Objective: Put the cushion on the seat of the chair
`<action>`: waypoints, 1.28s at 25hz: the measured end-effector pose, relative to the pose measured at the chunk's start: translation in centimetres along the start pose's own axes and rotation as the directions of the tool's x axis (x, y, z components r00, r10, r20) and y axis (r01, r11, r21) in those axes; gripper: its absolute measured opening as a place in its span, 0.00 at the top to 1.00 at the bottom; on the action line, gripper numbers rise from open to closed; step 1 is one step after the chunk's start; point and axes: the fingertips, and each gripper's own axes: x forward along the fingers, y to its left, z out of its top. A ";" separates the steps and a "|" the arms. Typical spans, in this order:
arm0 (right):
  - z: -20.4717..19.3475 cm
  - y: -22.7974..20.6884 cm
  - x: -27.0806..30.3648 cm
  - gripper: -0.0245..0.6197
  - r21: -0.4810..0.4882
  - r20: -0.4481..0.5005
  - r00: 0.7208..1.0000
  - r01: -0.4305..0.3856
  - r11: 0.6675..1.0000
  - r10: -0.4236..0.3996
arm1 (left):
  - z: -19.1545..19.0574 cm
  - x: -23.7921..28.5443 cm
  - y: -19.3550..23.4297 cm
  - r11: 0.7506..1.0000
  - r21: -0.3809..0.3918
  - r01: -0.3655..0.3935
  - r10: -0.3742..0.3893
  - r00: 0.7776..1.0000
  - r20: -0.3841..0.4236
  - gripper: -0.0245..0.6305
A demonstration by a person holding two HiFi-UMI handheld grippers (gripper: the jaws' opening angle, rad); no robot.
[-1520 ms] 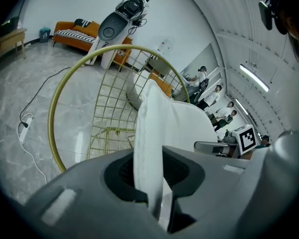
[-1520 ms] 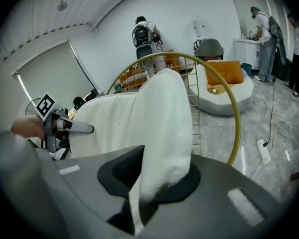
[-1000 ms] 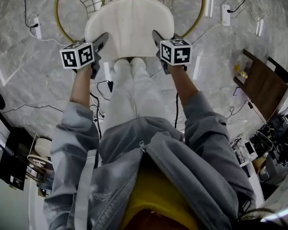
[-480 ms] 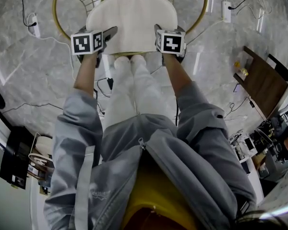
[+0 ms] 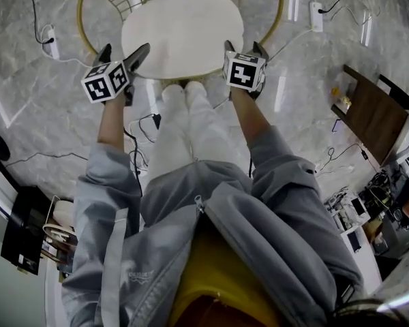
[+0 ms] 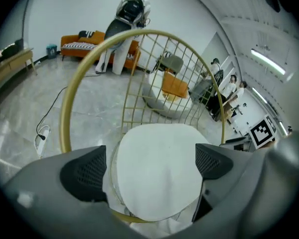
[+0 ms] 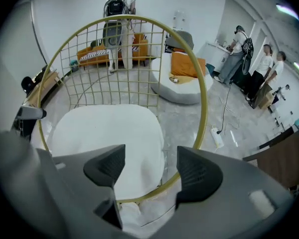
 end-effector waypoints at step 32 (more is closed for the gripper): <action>11.8 -5.0 -36.8 0.96 -0.132 0.651 0.740 -0.110 0.985 0.169 | 14.0 -29.5 -27.9 0.913 0.391 -0.118 -0.137 0.813 0.565 0.95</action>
